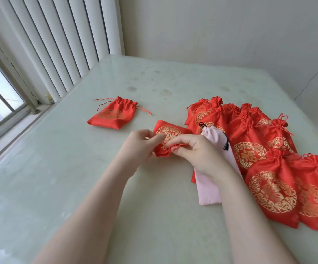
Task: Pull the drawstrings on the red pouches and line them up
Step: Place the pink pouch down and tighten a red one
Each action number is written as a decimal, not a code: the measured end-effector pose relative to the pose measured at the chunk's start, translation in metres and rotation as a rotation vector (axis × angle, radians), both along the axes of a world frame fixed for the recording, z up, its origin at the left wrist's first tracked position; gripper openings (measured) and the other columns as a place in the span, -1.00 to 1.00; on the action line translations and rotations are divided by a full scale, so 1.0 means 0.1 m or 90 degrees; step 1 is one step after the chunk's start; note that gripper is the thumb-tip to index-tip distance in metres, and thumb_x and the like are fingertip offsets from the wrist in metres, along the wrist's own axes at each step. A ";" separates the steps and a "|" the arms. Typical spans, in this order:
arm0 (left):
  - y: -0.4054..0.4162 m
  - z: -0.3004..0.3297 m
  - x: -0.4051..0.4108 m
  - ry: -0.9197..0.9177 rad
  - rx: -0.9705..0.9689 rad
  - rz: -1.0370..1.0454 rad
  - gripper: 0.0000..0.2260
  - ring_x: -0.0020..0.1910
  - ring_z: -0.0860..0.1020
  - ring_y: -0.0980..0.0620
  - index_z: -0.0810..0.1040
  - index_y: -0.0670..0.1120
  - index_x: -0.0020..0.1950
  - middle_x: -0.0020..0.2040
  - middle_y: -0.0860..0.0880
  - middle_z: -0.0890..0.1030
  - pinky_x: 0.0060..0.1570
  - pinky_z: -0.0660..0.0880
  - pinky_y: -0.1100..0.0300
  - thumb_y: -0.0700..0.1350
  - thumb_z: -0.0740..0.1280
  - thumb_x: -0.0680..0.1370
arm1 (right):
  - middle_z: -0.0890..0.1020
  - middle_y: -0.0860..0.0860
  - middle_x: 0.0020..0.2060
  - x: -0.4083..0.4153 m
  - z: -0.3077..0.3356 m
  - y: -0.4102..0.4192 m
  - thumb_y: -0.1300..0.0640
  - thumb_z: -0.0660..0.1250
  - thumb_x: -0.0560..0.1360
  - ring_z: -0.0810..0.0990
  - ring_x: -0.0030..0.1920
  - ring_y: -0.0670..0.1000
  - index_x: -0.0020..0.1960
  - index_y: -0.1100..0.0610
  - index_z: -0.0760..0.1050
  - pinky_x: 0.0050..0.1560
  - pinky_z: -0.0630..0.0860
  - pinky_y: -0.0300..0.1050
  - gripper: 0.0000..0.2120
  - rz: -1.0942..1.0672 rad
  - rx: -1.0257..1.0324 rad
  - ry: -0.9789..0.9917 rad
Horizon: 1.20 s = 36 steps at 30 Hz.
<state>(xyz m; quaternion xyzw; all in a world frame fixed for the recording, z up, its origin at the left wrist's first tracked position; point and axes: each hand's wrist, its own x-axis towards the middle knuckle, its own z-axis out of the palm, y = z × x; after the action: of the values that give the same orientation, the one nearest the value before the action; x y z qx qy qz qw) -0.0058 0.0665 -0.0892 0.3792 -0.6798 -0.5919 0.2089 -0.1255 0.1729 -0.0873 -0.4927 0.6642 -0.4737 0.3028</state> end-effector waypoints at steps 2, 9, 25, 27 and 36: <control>0.02 -0.03 -0.01 0.000 -0.007 -0.018 -0.85 -0.59 0.39 0.14 0.44 -0.14 -0.20 -0.51 0.01 0.48 -0.54 0.35 0.35 -0.13 0.30 0.55 | 0.67 -0.05 -0.10 0.01 -0.02 -0.02 0.24 0.31 0.50 0.60 -0.01 -0.13 -0.10 -0.02 0.59 0.14 0.44 -0.30 -0.82 -0.031 -0.039 0.016; 0.01 0.03 -0.03 0.183 0.119 0.116 -0.81 -0.45 0.51 0.13 0.47 -0.06 -0.20 -0.38 0.06 0.60 -0.40 0.42 0.34 -0.17 0.18 0.59 | 0.66 -0.03 -0.17 0.00 -0.03 -0.05 0.19 0.14 0.60 0.62 -0.13 -0.07 -0.13 0.07 0.57 -0.10 0.52 -0.22 -0.74 -0.183 -0.118 -0.089; -0.09 0.00 0.02 0.425 0.440 0.182 -0.74 -0.56 0.31 0.17 0.41 -0.03 -0.24 -0.51 0.09 0.36 -0.62 0.15 0.38 -0.05 0.11 0.63 | 0.63 0.00 -0.38 -0.09 0.18 0.03 0.19 0.11 0.61 0.64 -0.21 -0.02 -0.21 0.15 0.45 -0.02 0.57 -0.15 -0.74 -0.351 -0.314 -0.509; -0.13 -0.02 0.02 0.443 0.473 0.210 -0.72 -0.57 0.31 0.18 0.39 -0.03 -0.26 -0.52 0.09 0.36 -0.64 0.14 0.39 -0.04 0.11 0.63 | 0.48 -0.05 -0.52 -0.11 0.20 0.05 0.18 0.09 0.61 0.57 -0.39 -0.06 -0.24 0.14 0.41 -0.16 0.59 -0.17 -0.73 -0.338 -0.303 -0.590; -0.14 -0.05 0.01 0.457 0.429 0.262 -0.71 -0.60 0.22 0.17 0.33 -0.03 -0.29 -0.57 0.10 0.28 -0.60 0.17 0.38 -0.07 0.10 0.64 | 0.18 -0.12 -0.63 -0.16 0.23 0.06 0.25 0.13 0.59 0.12 -0.62 -0.16 -0.31 0.19 0.41 -0.60 0.12 -0.34 -0.70 -0.389 -0.192 -0.461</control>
<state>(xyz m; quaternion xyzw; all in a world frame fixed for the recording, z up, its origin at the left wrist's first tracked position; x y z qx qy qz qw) -0.0048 0.0528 -0.0942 0.3247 -0.2496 -0.8167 0.4066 -0.1413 0.1794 -0.0643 -0.1178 0.5545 -0.7723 0.2867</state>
